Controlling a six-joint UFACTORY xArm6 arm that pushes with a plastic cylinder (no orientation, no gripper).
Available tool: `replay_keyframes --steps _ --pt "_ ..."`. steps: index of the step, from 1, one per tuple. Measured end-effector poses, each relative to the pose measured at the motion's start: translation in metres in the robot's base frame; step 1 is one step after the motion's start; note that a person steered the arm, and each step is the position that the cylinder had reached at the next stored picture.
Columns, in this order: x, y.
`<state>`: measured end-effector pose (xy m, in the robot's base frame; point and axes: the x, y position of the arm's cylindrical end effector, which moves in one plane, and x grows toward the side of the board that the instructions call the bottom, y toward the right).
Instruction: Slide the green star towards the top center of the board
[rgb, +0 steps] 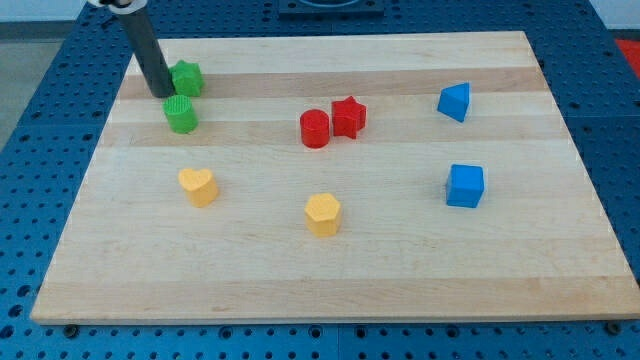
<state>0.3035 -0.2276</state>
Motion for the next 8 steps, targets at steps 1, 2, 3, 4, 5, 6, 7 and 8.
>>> replay_keyframes --steps 1,2,3,4,5,6,7,8 --pt "-0.002 0.005" --pt "0.000 0.010" --pt "0.000 0.012" --pt "0.000 0.024" --pt "-0.001 0.037" --pt "-0.017 0.039" --pt "-0.012 0.051" --pt "-0.011 0.065"
